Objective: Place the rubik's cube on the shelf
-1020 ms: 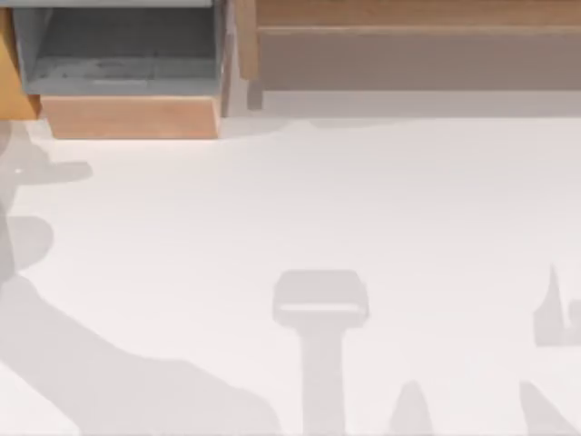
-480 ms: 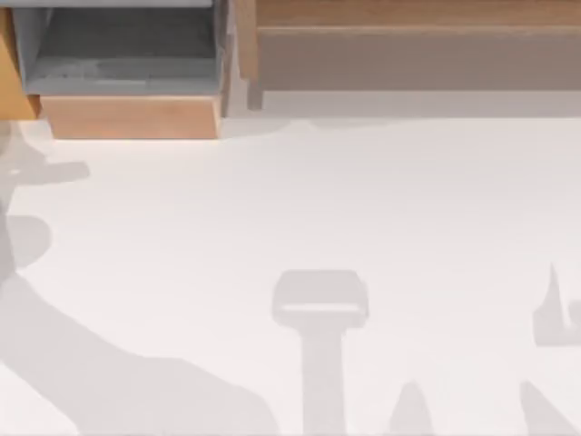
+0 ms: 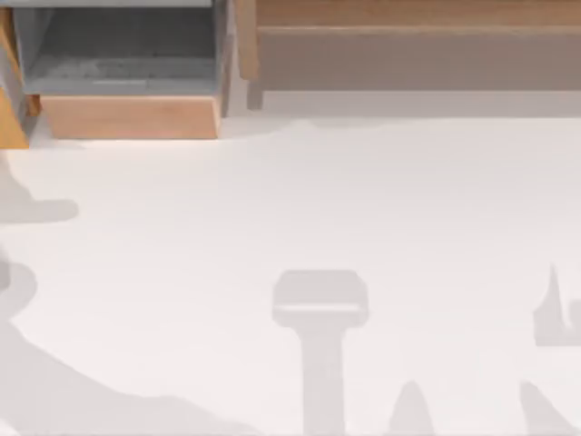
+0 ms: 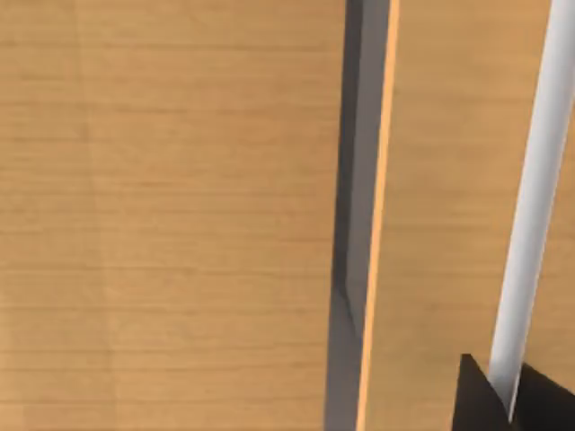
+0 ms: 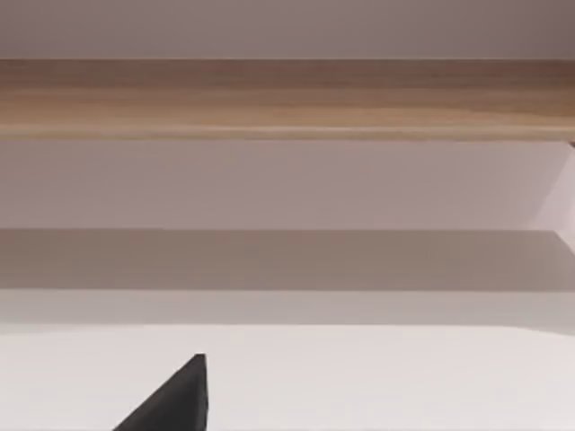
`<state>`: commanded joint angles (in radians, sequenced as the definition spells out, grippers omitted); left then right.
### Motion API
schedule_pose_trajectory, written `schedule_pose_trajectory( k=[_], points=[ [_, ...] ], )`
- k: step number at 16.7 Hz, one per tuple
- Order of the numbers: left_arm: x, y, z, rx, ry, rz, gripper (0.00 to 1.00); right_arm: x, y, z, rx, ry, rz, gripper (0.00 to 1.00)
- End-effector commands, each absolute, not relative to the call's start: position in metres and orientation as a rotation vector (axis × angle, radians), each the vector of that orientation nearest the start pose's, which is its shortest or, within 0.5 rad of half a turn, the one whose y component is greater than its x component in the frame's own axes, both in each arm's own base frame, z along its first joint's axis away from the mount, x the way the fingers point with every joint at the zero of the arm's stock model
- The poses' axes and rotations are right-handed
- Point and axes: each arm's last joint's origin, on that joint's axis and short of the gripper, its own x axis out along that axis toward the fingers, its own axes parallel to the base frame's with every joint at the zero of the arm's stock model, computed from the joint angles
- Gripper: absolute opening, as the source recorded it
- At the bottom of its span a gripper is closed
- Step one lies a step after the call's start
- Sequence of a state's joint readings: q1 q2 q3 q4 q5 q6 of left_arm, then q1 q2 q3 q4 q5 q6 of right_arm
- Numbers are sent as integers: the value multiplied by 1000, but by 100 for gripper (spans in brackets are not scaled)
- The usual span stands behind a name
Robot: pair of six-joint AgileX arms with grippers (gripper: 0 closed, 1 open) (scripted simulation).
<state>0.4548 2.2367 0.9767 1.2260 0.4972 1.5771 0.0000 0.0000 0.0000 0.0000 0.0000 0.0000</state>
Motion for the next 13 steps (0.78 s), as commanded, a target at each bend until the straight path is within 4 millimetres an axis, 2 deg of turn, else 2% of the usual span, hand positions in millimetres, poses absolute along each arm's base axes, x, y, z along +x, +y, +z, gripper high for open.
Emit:
schedule_pose_trajectory(
  k=[2,8,13],
  points=[
    [369,173,90,1557,1,-28,0,106,-1,160,0,0,0,100],
    [365,174,89,1558,4,-28,0,106,-1,160,0,0,0,100],
    [323,174,87,1548,9,-36,0,106,-1,160,0,0,0,100]
  ],
)
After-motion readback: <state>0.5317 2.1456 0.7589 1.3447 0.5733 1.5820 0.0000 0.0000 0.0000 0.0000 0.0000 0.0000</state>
